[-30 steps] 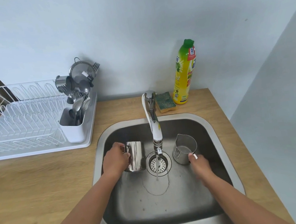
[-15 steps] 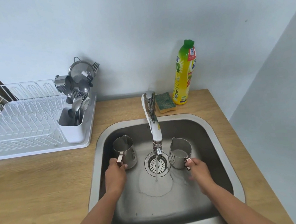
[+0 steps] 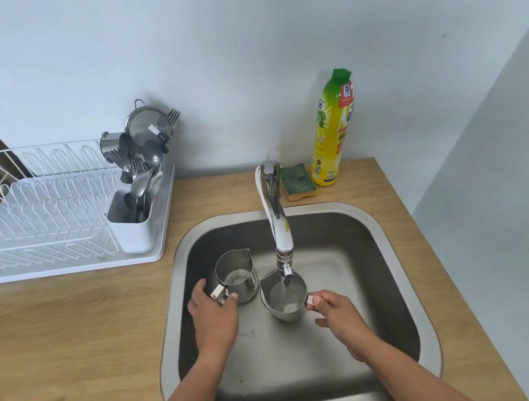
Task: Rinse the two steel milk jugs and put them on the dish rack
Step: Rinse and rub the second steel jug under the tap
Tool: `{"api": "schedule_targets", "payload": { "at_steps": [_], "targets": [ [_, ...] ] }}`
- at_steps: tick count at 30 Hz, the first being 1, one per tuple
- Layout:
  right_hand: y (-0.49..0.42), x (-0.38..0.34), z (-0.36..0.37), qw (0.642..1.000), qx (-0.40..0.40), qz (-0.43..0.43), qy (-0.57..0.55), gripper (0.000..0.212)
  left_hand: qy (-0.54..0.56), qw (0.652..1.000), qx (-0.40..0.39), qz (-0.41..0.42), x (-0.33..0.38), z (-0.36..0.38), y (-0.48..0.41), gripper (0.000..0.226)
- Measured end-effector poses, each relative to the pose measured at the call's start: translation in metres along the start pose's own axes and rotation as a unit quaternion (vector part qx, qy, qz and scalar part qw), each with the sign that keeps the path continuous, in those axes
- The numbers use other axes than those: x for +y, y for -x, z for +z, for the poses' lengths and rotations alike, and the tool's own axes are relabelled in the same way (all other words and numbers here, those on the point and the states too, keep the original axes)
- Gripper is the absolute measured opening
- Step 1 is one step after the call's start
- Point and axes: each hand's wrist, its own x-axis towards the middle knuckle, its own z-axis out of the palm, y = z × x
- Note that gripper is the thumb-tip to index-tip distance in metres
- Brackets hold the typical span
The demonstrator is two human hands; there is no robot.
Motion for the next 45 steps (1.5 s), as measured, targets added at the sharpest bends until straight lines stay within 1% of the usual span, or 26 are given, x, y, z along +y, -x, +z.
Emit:
{"api": "schedule_targets", "payload": {
  "at_steps": [2, 3, 5, 8, 9, 11, 14, 16, 19, 21, 23, 25, 27, 31, 33, 36, 40, 45],
  "targets": [
    [0.001, 0.002, 0.000, 1.000, -0.011, 0.001, 0.003, 0.026, 0.000, 0.998, 0.028, 0.056, -0.001, 0.003, 0.016, 0.058],
    [0.002, 0.003, 0.000, 1.000, -0.015, 0.004, 0.006, 0.026, 0.008, 0.996, 0.016, 0.083, -0.003, 0.005, 0.022, 0.055],
    [0.003, 0.004, -0.001, 1.000, -0.021, 0.006, 0.011, 0.026, 0.008, 0.991, -0.059, 0.117, -0.008, 0.010, 0.026, 0.060],
    [0.006, 0.002, -0.002, 0.999, -0.028, 0.008, 0.021, 0.026, -0.056, 0.968, -0.215, 0.116, -0.013, 0.017, 0.025, 0.085],
    [0.008, 0.000, -0.003, 0.999, -0.029, 0.009, 0.028, 0.025, -0.069, 0.960, -0.251, 0.108, -0.012, 0.019, 0.024, 0.094],
    [0.011, -0.006, -0.004, 0.998, -0.025, 0.013, 0.048, 0.025, -0.060, 0.955, -0.276, 0.093, -0.008, 0.025, 0.021, 0.101],
    [0.011, -0.012, -0.012, 0.996, -0.001, 0.005, 0.091, 0.025, -0.042, 0.955, -0.284, 0.081, 0.002, 0.037, 0.016, 0.093],
    [0.008, -0.015, -0.020, 0.994, 0.027, -0.015, 0.109, 0.023, -0.030, 0.954, -0.284, 0.091, 0.010, 0.043, 0.015, 0.087],
    [0.004, -0.020, -0.024, 0.995, 0.051, -0.041, 0.070, 0.022, -0.039, 0.962, -0.237, 0.132, 0.021, 0.047, 0.014, 0.079],
    [0.000, -0.024, -0.021, 0.998, 0.035, -0.038, 0.041, 0.022, -0.065, 0.965, -0.201, 0.154, 0.025, 0.043, 0.013, 0.078],
    [-0.005, -0.026, -0.018, 1.000, 0.002, -0.017, 0.024, 0.023, -0.103, 0.966, -0.178, 0.159, 0.025, 0.035, 0.012, 0.083],
    [-0.010, -0.031, -0.020, 0.999, -0.020, 0.016, 0.022, 0.023, -0.124, 0.964, -0.184, 0.149, 0.023, 0.030, 0.014, 0.085],
    [-0.014, -0.035, -0.024, 0.999, -0.018, 0.035, 0.021, 0.022, -0.122, 0.963, -0.197, 0.138, 0.020, 0.030, 0.017, 0.080],
    [-0.016, -0.038, -0.021, 0.999, 0.013, 0.010, 0.052, 0.022, -0.092, 0.967, -0.193, 0.137, 0.020, 0.031, 0.017, 0.072],
    [-0.015, -0.037, -0.018, 0.997, -0.004, 0.009, 0.071, 0.022, -0.087, 0.969, -0.195, 0.126, 0.018, 0.028, 0.014, 0.073],
    [-0.013, -0.036, -0.021, 0.996, -0.031, 0.034, 0.072, 0.020, -0.110, 0.965, -0.209, 0.115, 0.018, 0.022, 0.019, 0.071],
    [-0.014, -0.034, -0.020, 0.998, -0.012, 0.036, 0.057, 0.020, -0.090, 0.967, -0.211, 0.108, 0.019, 0.021, 0.020, 0.064],
    [-0.010, -0.036, -0.017, 0.997, -0.026, 0.024, 0.072, 0.025, -0.049, 0.968, -0.236, 0.074, 0.018, 0.013, 0.006, 0.049]
  ]
}}
